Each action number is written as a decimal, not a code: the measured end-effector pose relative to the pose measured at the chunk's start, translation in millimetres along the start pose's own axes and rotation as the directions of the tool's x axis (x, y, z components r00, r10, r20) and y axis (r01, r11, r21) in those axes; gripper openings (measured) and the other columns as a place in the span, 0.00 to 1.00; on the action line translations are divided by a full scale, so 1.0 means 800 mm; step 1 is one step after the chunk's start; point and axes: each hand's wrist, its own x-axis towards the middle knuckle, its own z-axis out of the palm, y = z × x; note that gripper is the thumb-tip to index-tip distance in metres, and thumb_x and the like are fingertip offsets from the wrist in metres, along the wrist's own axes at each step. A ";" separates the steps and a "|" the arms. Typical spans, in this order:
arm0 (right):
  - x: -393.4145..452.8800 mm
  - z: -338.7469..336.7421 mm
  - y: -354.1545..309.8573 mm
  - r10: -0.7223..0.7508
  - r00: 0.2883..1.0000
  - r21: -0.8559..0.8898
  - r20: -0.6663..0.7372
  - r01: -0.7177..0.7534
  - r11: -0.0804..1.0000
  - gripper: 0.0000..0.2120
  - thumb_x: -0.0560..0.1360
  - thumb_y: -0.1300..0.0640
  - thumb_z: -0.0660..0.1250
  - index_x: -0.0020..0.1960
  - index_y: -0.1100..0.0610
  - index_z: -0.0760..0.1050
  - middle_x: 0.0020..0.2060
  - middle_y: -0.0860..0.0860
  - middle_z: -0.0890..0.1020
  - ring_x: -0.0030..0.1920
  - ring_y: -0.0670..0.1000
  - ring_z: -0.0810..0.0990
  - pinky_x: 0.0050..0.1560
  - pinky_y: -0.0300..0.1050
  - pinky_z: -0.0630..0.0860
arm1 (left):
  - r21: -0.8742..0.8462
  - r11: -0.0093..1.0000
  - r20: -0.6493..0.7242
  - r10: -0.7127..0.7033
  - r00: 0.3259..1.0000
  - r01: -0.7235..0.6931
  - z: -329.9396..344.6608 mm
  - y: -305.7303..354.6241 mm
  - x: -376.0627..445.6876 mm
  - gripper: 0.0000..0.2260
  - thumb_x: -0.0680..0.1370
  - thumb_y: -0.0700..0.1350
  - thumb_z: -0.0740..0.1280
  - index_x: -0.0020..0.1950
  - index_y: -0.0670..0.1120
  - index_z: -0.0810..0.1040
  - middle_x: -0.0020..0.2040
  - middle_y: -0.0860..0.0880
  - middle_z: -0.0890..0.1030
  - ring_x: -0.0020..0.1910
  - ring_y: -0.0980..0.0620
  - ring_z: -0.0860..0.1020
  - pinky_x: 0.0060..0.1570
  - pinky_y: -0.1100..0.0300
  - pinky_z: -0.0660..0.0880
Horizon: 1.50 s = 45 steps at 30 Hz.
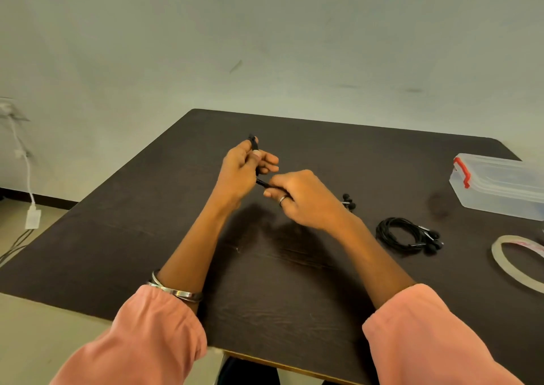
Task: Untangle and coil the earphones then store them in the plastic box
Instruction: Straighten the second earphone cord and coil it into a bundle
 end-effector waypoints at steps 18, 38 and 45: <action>-0.016 -0.048 0.034 0.319 0.885 0.505 -0.339 -0.115 0.855 0.05 0.71 0.54 0.75 0.40 0.56 0.84 0.33 0.48 0.85 0.37 0.51 0.83 0.40 0.46 0.79 | -0.046 0.990 0.541 -0.090 0.836 0.136 0.017 0.007 -0.018 0.18 0.83 0.49 0.53 0.59 0.39 0.77 0.30 0.50 0.65 0.29 0.55 0.63 0.31 0.64 0.64; -0.009 -0.012 0.033 0.466 0.863 0.890 -0.196 -0.043 0.455 0.04 0.75 0.67 0.68 0.46 0.60 0.79 0.30 0.51 0.81 0.25 0.48 0.76 0.26 0.39 0.71 | -0.563 0.741 0.396 -0.149 0.906 0.367 0.024 0.015 -0.017 0.15 0.84 0.47 0.53 0.47 0.41 0.75 0.24 0.53 0.65 0.20 0.59 0.62 0.23 0.66 0.58; -0.006 -0.001 0.031 0.505 0.838 0.915 -0.207 -0.017 0.403 0.08 0.74 0.70 0.66 0.44 0.58 0.79 0.32 0.56 0.81 0.27 0.48 0.76 0.26 0.38 0.71 | -0.664 0.619 0.421 -0.154 0.894 0.419 0.026 0.016 -0.019 0.11 0.82 0.45 0.54 0.45 0.43 0.72 0.32 0.50 0.70 0.29 0.56 0.70 0.32 0.65 0.72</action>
